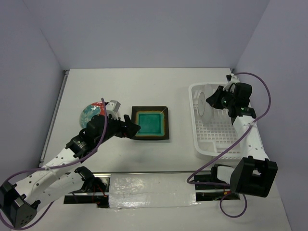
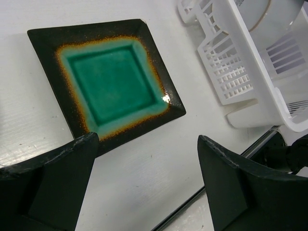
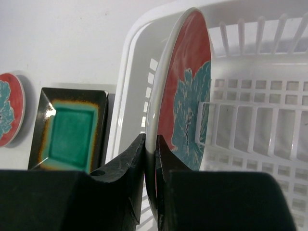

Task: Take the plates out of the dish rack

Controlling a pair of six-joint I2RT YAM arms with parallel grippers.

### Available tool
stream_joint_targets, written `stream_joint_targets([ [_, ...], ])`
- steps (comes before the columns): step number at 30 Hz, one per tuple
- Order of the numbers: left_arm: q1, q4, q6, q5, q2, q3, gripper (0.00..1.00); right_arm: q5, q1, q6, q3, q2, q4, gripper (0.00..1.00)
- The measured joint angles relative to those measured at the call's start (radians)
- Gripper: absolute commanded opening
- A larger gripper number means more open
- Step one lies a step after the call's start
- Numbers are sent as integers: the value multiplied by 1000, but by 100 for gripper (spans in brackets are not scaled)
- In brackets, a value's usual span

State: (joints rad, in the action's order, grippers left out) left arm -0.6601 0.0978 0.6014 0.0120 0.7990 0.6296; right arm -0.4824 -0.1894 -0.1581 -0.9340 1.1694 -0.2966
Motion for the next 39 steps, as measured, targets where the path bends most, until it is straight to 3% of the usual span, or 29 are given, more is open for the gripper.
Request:
stream_joint_targets([
  [10, 0, 44, 1, 28, 1, 34, 96, -19, 5, -4, -129, 18, -114, 0],
  [18, 0, 136, -2, 35, 60, 210, 98, 6, 23, -26, -282, 18, -210, 0],
  [21, 0, 193, -24, 49, 135, 344, 98, 44, 76, -1, -449, 35, -270, 0],
  [25, 13, 307, -51, 82, 262, 576, 96, 146, 241, 97, -694, 82, -301, 0],
  [28, 106, 383, -51, 25, 348, 745, 93, 233, 395, 177, -753, 76, -281, 0],
  [30, 231, 408, -48, -63, 397, 824, 91, 315, 554, 277, -715, 35, -244, 0],
  [34, 453, 442, -42, -248, 470, 888, 92, 451, 839, 501, -449, -95, -101, 0],
  [39, 512, 478, -18, -381, 464, 885, 91, 618, 1089, 776, -91, -186, 76, 0],
])
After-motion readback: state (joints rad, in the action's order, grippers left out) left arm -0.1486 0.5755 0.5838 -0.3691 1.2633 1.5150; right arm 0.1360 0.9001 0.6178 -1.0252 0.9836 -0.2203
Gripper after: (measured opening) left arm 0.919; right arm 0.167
